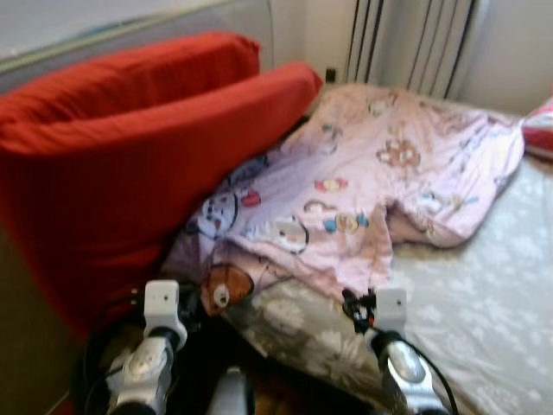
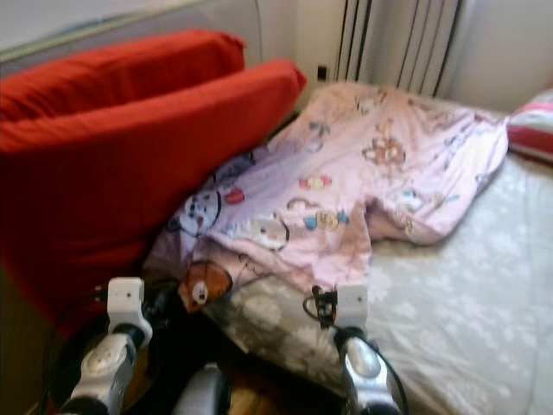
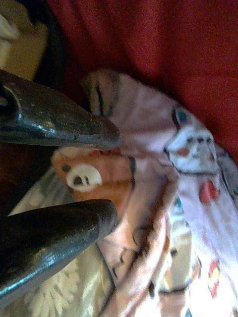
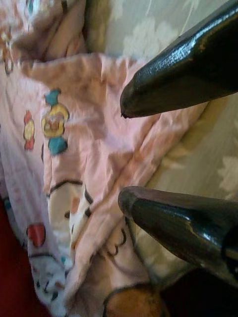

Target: Clean up the room

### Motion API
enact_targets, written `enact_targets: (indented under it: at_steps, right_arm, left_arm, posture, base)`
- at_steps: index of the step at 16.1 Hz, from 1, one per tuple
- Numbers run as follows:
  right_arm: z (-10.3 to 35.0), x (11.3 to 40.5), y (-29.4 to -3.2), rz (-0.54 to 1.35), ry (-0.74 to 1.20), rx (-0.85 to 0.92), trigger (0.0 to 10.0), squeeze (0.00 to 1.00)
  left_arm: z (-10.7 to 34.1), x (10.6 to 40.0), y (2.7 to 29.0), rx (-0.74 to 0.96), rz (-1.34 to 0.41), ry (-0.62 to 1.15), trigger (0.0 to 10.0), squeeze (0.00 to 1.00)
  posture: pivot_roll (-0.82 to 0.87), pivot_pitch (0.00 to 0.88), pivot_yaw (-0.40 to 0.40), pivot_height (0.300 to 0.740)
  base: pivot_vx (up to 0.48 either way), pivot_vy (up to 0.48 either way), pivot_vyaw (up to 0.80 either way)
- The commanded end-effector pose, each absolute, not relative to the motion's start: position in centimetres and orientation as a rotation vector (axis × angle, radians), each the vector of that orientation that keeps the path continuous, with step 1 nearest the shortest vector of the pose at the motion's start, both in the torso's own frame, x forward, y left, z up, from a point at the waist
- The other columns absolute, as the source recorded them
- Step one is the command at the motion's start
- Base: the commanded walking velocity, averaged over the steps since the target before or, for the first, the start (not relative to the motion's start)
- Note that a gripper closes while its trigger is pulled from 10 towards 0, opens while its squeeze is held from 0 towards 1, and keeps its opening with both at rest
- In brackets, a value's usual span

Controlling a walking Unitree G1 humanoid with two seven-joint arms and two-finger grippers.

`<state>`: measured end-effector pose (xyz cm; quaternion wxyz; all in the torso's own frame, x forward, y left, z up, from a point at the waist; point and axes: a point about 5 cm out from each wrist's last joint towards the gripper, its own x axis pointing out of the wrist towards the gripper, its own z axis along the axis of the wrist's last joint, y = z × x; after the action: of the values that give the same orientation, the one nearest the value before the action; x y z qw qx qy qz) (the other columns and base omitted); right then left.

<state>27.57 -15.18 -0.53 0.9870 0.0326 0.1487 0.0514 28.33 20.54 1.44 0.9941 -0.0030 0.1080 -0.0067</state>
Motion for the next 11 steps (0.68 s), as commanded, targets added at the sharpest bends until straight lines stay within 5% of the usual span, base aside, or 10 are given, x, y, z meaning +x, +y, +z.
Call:
enact_targets:
  at_steps: [1,9,11]
  right_arm:
    - [-0.72,27.5,-15.4,0.089,0.317,0.069,10.0,0.0]
    - [-0.72,27.48,-15.39,0.091,0.315,0.06,10.0,0.0]
    - [-0.56,27.58,-15.39,0.092,0.304,0.054,10.0,0.0]
  left_arm:
    - [1.99,28.9,20.2,0.005,-0.036,0.2,10.0,0.0]
    - [2.07,28.98,20.19,0.005,-0.044,0.2,10.0,0.0]
    - [2.08,29.01,20.05,0.003,-0.047,0.199,10.0,0.0]
  posture:
    - [0.13,0.061,0.01,0.636]
    - [0.13,0.081,0.014,0.636]
    - [0.13,0.086,0.012,0.636]
  base:
    - [0.349,0.0,0.0]
    - [0.362,0.0,0.0]
    - [0.373,0.0,0.66]
